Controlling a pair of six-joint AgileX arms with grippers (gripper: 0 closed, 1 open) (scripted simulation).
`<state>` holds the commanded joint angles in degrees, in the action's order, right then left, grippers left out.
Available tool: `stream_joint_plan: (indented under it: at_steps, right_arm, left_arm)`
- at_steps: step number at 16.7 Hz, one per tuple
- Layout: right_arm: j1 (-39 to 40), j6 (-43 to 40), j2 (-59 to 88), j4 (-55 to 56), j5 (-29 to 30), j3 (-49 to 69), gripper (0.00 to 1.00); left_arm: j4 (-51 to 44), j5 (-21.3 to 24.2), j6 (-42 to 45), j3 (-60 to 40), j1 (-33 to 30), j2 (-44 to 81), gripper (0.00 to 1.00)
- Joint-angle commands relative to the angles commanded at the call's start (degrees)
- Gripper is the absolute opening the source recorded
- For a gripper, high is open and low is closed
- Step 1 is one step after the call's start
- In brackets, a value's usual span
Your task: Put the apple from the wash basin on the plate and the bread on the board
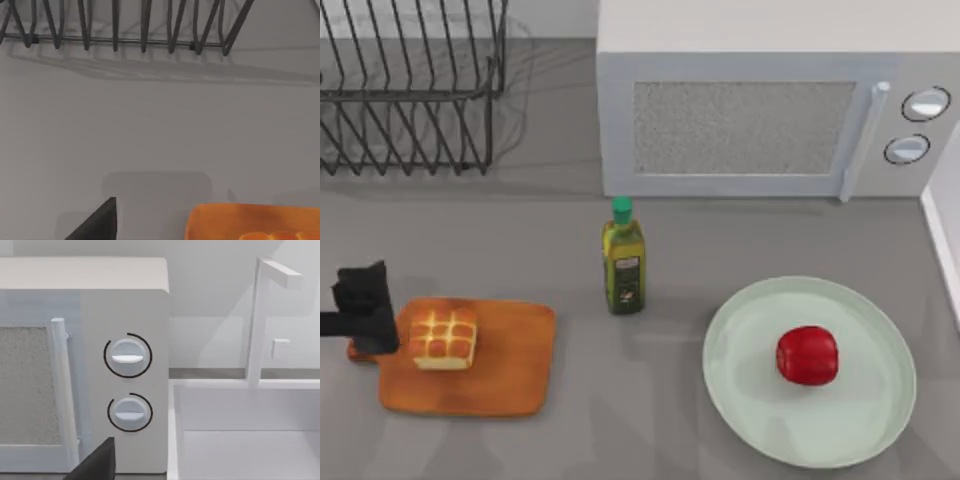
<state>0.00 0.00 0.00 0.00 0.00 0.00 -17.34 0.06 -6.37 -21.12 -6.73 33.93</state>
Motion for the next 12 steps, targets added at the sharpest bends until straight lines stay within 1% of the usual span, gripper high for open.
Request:
stream_joint_plan:
  at_steps: [3, 6, 9, 12]
  right_arm:
    - [0.00, 0.00, 0.00, 0.00, 0.00, 0.00, 1.00]
    - [0.00, 0.00, 0.00, 0.00, 0.00, 0.00, 1.00]
    - [0.00, 0.00, 0.00, 0.00, 0.00, 0.00, 1.00]
    - [0.00, 0.00, 0.00, 0.00, 0.00, 0.00, 1.00]
  left_arm:
    - [7.20, -0.01, 2.66, 8.73, 2.83, -15.30, 1.00]
    - [13.00, -0.05, 4.77, 16.00, 5.07, -26.70, 1.00]
    - [16.62, -0.06, 6.10, 20.37, 6.45, -32.85, 1.00]
    - [17.34, -0.06, 6.37, 21.13, 6.73, -33.92, 1.00]
